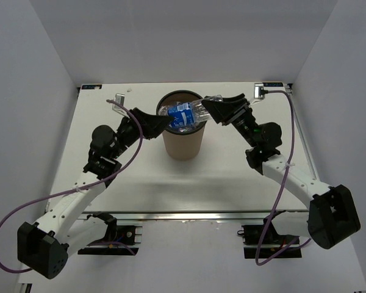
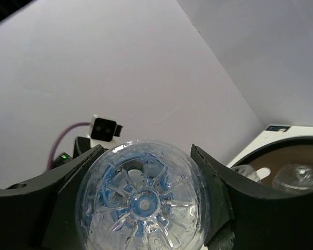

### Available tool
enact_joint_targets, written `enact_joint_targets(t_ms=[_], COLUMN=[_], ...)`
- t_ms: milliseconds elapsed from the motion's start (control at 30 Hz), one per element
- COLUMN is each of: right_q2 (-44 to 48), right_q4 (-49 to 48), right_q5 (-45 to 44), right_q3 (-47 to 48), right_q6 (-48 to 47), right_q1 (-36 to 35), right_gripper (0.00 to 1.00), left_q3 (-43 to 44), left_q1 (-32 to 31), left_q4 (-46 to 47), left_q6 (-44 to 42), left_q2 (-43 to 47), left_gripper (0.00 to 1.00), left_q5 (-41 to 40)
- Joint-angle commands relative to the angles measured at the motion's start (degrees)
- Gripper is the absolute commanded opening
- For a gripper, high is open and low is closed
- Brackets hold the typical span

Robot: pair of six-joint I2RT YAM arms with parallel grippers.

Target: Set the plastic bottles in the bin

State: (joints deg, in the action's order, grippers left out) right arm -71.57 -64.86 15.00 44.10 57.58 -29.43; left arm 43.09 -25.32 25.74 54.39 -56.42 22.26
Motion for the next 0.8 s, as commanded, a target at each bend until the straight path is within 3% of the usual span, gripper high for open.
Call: enact_joint_targets(t_ms=[0, 167, 400, 633, 767], right_q2=[2.9, 4.6, 2.4, -3.3, -8.0], right_q4=[6.2, 19.2, 30.4, 42.8, 45.2], right_q5=[-0.6, -3.8, -8.7, -14.2, -18.8], right_q3=[6.4, 12.7, 19.6, 27.9, 30.3], right_q6=[-10.8, -19.8, -29.8, -39.5, -44.8], right_q1=[-1.4, -1.4, -1.4, -1.6, -3.3], right_gripper=[0.04, 0.03, 0.06, 0.07, 0.07], left_q3=[4.7, 13.1, 15.4, 13.6, 13.2], left_q1=[-0.5, -0.5, -0.5, -0.5, -0.4], left_q4=[-18.3, -34.2, -45.4, -50.5, -50.7], left_q6=[-9.0, -14.3, -15.3, -14.7, -15.1], left_q2=[1.5, 2.7, 3.1, 4.2, 3.4], left_gripper=[0.98, 0.98, 0.98, 0.98, 0.98], left_q5=[-11.6, -31.7, -48.7, -59.5, -61.0])
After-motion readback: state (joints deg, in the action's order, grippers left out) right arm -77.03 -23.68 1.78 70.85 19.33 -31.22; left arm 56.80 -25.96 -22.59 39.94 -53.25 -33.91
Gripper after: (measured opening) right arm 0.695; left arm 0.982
